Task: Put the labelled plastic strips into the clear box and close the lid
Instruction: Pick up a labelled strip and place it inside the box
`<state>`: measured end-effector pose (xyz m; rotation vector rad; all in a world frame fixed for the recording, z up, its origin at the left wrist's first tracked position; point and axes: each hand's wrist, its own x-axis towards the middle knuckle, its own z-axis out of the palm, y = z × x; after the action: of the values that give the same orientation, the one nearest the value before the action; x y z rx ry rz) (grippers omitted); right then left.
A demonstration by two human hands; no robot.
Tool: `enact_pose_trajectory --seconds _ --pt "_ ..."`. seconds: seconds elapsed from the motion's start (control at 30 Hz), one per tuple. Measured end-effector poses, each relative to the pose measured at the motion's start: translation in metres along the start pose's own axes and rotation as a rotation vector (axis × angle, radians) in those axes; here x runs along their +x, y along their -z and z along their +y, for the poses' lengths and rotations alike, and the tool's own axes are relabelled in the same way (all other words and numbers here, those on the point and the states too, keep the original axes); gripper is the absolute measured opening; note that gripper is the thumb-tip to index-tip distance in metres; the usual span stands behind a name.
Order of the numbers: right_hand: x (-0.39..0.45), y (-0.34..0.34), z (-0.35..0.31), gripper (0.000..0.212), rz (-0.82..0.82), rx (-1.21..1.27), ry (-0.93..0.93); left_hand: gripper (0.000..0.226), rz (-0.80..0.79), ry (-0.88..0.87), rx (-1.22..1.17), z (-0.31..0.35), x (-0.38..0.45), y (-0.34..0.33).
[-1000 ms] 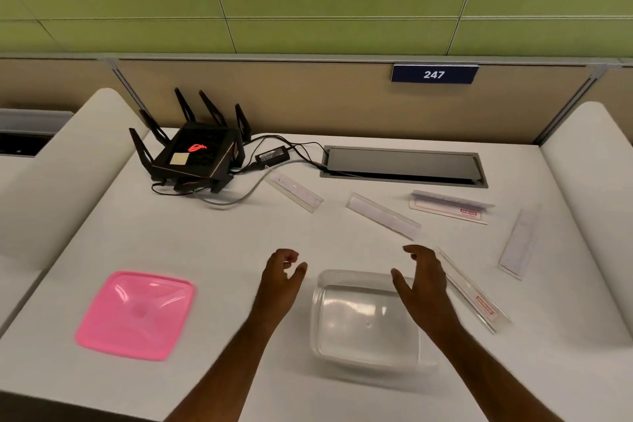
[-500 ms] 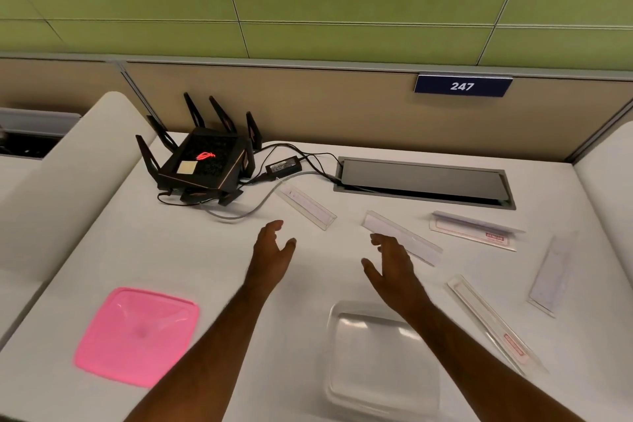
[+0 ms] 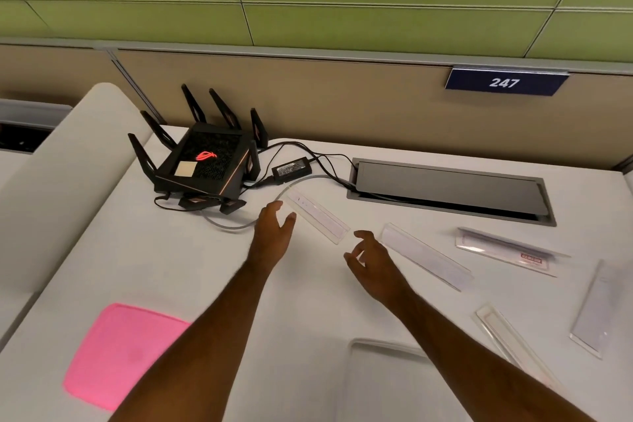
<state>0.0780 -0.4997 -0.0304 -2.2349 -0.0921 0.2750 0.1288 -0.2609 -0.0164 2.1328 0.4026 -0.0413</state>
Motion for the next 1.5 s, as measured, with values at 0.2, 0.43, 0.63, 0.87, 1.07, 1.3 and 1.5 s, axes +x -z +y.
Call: enact_pose_trajectory --seconds 0.2,0.43,0.63,0.87,1.07,1.3,1.5 --pt "0.042 -0.029 -0.011 0.060 -0.080 0.041 -0.114 0.059 0.027 0.024 0.077 0.006 0.049 0.009" --pt "0.094 -0.044 -0.019 0.048 -0.075 0.108 -0.154 0.067 0.008 0.069 0.085 0.021 0.101 0.007" --pt "0.107 -0.061 -0.009 0.039 -0.170 0.192 -0.169 0.068 -0.013 0.130 0.021 0.004 0.117 -0.002" --pt "0.103 -0.082 0.014 0.030 -0.174 0.384 -0.166 0.067 -0.037 0.175 0.025 -0.028 0.119 -0.012" --pt "0.107 -0.073 0.025 0.028 -0.134 0.362 -0.181 0.066 -0.029 0.152 0.026 -0.031 0.119 -0.030" --pt "0.103 -0.062 0.034 0.025 -0.121 0.331 -0.169 0.061 -0.043 0.102 0.038 -0.030 0.109 -0.036" --pt "0.084 -0.051 0.033 0.024 -0.103 0.359 -0.116 0.067 -0.086 0.077 0.018 -0.032 0.084 -0.029"
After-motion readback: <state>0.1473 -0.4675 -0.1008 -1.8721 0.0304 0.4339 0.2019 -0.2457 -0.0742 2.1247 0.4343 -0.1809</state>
